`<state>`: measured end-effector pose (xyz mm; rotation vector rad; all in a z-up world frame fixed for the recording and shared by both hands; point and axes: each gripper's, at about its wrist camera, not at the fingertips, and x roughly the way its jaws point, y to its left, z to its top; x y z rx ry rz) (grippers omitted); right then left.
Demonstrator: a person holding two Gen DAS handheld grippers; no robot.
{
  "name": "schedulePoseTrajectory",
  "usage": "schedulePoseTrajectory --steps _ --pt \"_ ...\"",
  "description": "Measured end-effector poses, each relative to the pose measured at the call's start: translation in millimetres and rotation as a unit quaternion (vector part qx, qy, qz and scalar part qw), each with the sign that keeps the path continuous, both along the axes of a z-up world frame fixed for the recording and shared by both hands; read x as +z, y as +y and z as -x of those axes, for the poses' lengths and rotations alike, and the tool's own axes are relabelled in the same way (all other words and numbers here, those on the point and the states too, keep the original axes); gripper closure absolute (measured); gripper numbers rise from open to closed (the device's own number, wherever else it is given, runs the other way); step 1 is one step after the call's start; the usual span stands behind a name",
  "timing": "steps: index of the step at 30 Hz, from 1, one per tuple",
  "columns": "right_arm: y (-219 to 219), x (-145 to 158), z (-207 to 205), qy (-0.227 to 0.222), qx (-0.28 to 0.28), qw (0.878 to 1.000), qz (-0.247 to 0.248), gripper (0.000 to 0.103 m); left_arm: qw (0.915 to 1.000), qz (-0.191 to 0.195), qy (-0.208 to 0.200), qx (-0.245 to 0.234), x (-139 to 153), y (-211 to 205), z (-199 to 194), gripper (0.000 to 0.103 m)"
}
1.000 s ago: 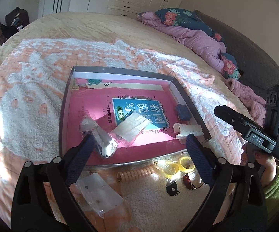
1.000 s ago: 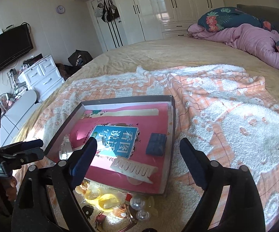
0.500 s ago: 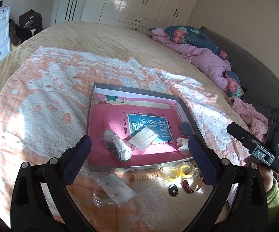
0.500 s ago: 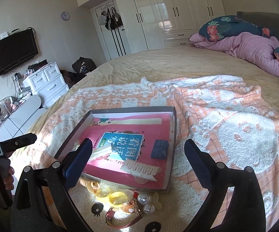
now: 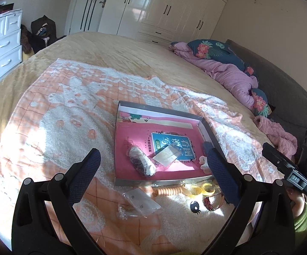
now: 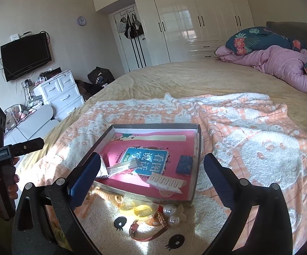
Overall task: Organize jewelry
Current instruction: 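Open both grippers to release the bag and blue case, then withdraw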
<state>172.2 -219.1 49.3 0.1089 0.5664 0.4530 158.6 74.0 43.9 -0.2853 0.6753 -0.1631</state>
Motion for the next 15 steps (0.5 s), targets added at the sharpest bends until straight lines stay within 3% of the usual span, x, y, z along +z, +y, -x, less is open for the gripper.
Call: schedulePoseTrajectory --steps 15 --pt "9 -3 23 0.001 0.019 1.0 0.013 0.006 0.9998 -0.005 0.009 0.014 -8 4 26 0.009"
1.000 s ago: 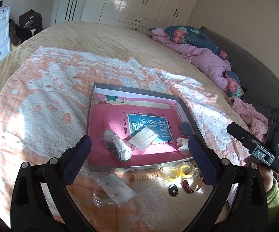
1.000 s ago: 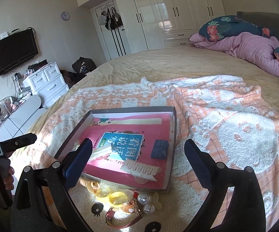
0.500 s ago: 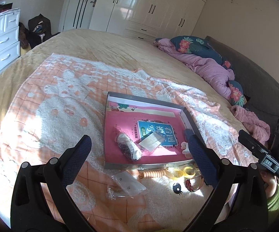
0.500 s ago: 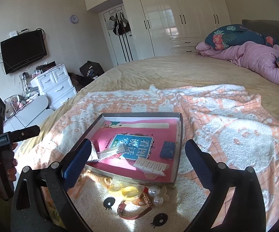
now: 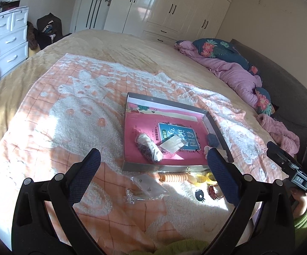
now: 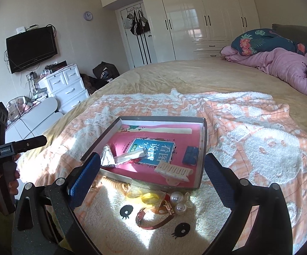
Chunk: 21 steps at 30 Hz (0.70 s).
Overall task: Organize jewelry
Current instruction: 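Open both grippers to release the bag and blue case, then withdraw, then move left gripper toward clear bag of metal parts while right gripper approaches brown watch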
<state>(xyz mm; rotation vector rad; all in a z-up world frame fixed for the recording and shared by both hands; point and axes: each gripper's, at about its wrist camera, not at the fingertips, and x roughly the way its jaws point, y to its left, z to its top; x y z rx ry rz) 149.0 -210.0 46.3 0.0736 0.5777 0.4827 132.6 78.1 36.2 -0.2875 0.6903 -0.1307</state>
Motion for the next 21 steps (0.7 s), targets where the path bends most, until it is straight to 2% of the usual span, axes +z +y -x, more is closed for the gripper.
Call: schedulePoseTrajectory --steps 11,21 --pt "4 -12 14 0.014 0.016 1.0 0.014 0.006 0.9999 -0.006 0.01 -0.003 -8 -5 9 0.009" --pt "12 -40 26 0.047 0.033 0.998 0.031 0.006 0.999 -0.02 0.038 -0.01 -27 -16 11 0.009"
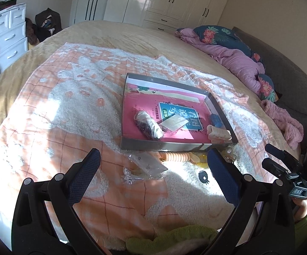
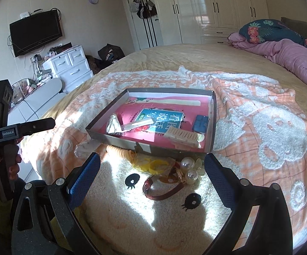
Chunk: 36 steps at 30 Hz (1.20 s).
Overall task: Organize jewelry
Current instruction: 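Move left gripper toward clear bag of metal parts while right gripper approaches brown watch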
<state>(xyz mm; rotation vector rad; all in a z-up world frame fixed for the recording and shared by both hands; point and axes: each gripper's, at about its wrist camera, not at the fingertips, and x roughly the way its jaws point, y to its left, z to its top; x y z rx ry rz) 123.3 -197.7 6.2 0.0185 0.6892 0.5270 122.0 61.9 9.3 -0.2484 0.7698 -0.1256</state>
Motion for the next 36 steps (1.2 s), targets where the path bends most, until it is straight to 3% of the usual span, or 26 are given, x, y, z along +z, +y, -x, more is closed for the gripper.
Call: schedulePoseTrajectory --steps 15,27,36 --pt "10 -39 6 0.051 0.012 0.999 0.012 0.006 0.998 -0.04 0.046 -0.014 -37 -23 -12 0.009" --pt "19 -82 -20 0.106 -0.001 0.994 0.012 0.006 0.9964 -0.059 0.06 -0.008 -53 -27 -19 0.009" --pt "24 -95 -35 0.091 -0.002 0.995 0.031 0.009 0.9959 -0.05 0.075 0.001 -63 -21 -34 0.009"
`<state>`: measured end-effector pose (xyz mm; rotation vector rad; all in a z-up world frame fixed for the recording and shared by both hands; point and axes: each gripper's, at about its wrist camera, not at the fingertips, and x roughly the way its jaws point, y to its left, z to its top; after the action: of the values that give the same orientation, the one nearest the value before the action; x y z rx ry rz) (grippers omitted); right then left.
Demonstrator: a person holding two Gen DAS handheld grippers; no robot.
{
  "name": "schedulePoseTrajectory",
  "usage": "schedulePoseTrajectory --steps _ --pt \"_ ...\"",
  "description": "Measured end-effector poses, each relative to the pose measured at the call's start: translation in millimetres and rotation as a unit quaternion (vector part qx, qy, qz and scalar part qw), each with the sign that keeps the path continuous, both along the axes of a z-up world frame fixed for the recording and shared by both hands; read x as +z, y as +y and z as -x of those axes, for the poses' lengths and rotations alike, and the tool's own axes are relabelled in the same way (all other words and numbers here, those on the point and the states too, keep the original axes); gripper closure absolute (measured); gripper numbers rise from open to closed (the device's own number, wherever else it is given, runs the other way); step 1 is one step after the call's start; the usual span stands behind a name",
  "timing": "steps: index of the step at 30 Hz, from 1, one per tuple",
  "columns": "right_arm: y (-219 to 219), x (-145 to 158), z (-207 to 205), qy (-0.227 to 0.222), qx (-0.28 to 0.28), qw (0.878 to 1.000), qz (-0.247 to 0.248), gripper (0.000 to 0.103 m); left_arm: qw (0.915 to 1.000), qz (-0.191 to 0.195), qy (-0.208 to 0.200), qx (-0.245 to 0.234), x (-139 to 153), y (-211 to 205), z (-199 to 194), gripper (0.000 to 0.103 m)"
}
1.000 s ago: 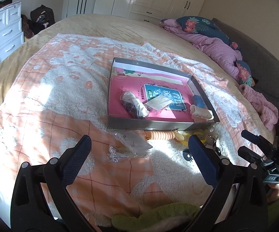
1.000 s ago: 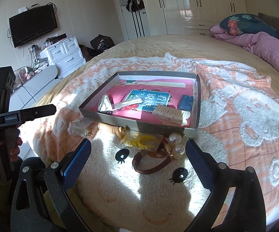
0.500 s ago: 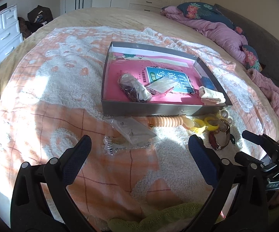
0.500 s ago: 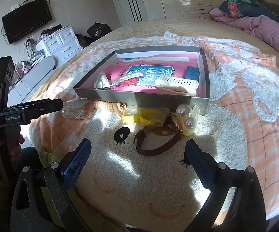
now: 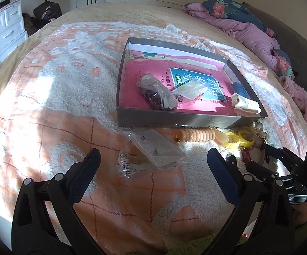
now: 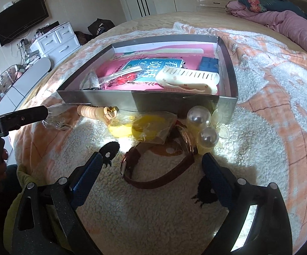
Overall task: Organize jewelry
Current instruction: 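Move left gripper toward clear bag of metal parts while right gripper approaches brown watch, then grasp clear bag of metal parts with left gripper while right gripper grasps brown leather watch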
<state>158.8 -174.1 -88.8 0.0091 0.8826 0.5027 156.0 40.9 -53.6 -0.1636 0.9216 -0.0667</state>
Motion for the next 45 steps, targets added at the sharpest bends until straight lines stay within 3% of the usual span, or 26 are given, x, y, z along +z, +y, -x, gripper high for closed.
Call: schedulePoseTrajectory --steps 5,8,12,14,21,35,36,37,38,45 --pt "5 -5 1 -0.016 0.003 1.0 0.016 0.012 0.9999 0.008 0.013 -0.005 -9 -4 -10 0.009" --pt "5 -6 2 -0.022 0.0 1.0 0.02 0.017 0.9997 -0.008 0.024 -0.004 -16 -8 -18 0.009" --pt "1 -7 4 -0.034 -0.001 0.999 0.023 0.034 0.9991 -0.022 0.037 0.001 -27 -7 -24 0.009" --pt "-2 -7 4 -0.035 0.001 0.999 0.018 0.035 0.9991 -0.021 0.037 0.003 -29 -5 -25 0.011" --pt "-11 -1 11 -0.033 0.009 0.999 -0.001 0.038 0.9993 -0.026 0.025 0.006 -26 -2 -20 0.055" --pt "-34 23 37 -0.053 -0.004 0.999 0.003 0.038 0.9996 0.0 -0.022 -0.02 2 -6 7 0.059" --pt "-37 25 38 -0.056 -0.007 0.998 0.002 0.041 0.9994 0.001 -0.025 -0.022 4 -7 9 0.059" --pt "-40 27 38 -0.057 -0.007 0.998 -0.002 0.061 0.9993 0.002 -0.028 -0.025 6 -8 11 0.059" --pt "-42 29 38 -0.057 -0.005 0.998 -0.002 0.071 0.9992 0.002 -0.03 -0.028 7 -9 11 0.059" --pt "-50 14 29 -0.027 -0.03 0.999 0.006 0.07 0.9994 0.004 -0.022 -0.027 4 -9 10 0.06"
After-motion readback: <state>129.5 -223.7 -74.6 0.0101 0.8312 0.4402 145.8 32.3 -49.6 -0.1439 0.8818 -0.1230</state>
